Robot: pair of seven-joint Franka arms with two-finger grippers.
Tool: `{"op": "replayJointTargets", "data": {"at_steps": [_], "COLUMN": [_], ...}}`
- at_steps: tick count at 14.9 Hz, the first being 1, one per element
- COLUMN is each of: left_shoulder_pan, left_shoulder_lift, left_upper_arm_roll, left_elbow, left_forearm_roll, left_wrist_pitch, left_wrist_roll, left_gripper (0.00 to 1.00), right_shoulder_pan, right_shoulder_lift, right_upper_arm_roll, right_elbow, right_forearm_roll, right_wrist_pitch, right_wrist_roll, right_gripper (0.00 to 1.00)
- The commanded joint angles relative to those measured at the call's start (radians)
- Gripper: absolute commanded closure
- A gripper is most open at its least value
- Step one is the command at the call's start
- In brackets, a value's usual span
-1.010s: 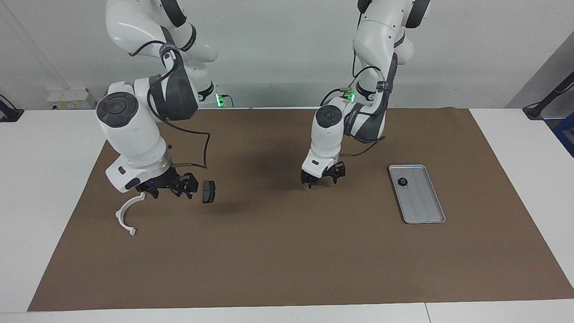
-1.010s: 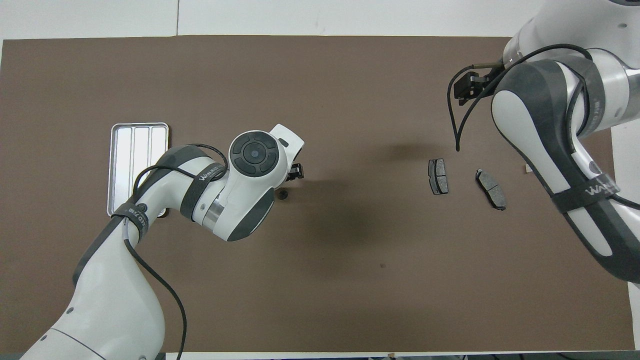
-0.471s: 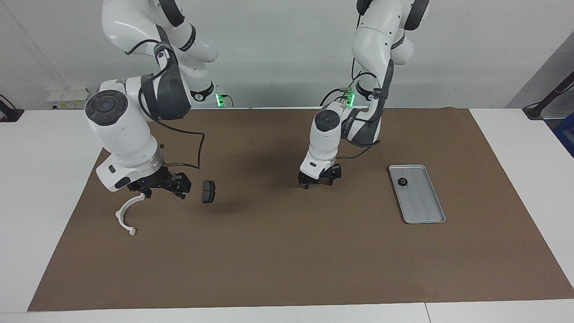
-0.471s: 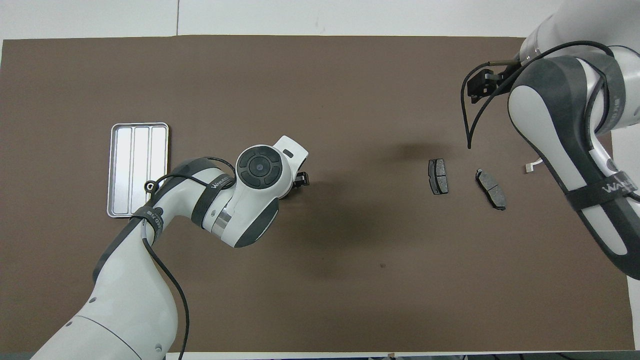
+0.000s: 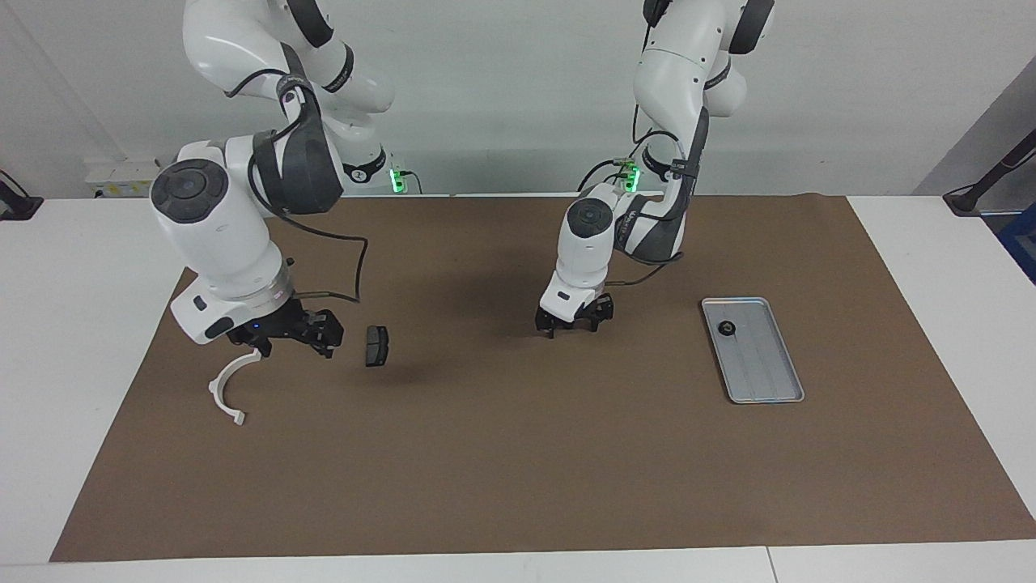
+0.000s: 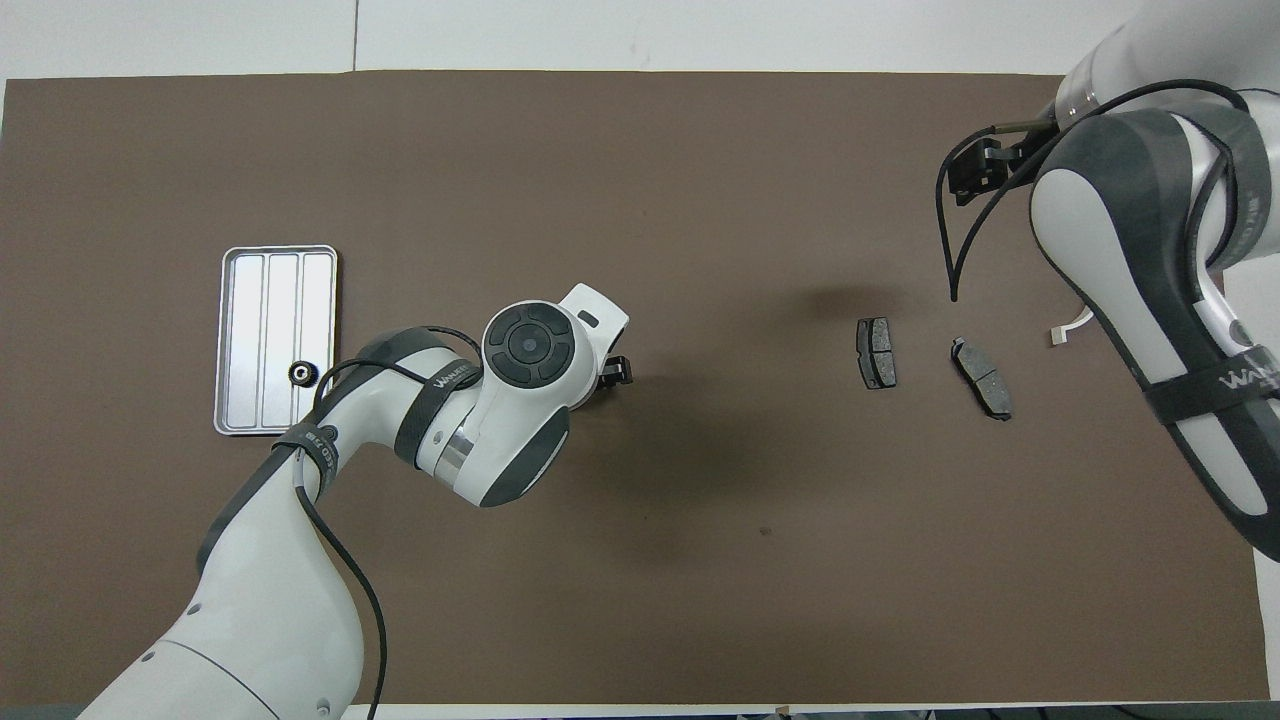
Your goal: Pick bearing gear from pile to tray
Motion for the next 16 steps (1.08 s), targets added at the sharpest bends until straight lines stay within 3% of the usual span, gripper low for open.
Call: {"op": "replayJointTargets", "data": {"at_steps": [1, 6, 11, 13, 16], "left_shoulder_pan": [-0.014, -0.002, 0.003, 0.003, 0.003], "left_shoulder_lift": [-0.059, -0.077, -0.083, -0.083, -0.083], "left_upper_arm_roll": [0.008, 0.009, 0.009, 0.009, 0.011], "left_elbow": [-0.04, -0.06, -0.069, -0.072, -0.071], "left_forearm_roll": [-0.029, -0.03, -0.03, -0.03, -0.039], "left_wrist_pitch": [-0.028, -0.031, -0.022, -0.02, -0.015], "left_wrist_roll": [0.004, 0.038, 0.046, 0.044, 0.043], "left_gripper": [0.0, 0.05, 0.13, 0.29, 0.78], "right_shoulder_pan": [0.03, 0.143, 0.175, 0.197, 0.241], "right_shoulder_lift": [-0.077, -0.305, -0.49, -0.543, -0.571], "right_upper_arm_roll": [-0.095, -0.318, -0.364, -0.382, -0.421], "right_elbow": [-0.063, -0.238, -0.313, -0.356, -0.405], "right_forearm_roll": [0.075, 0.204, 0.214, 0.215, 0.233], "right_wrist_pitch": [0.013, 0.001, -0.117, -0.132, -0.129], "right_wrist_roll": [-0.087, -0.191, -0.187, -0.185, -0.175], "right_gripper": [0.0, 0.0, 0.0, 0.0, 0.0]}}
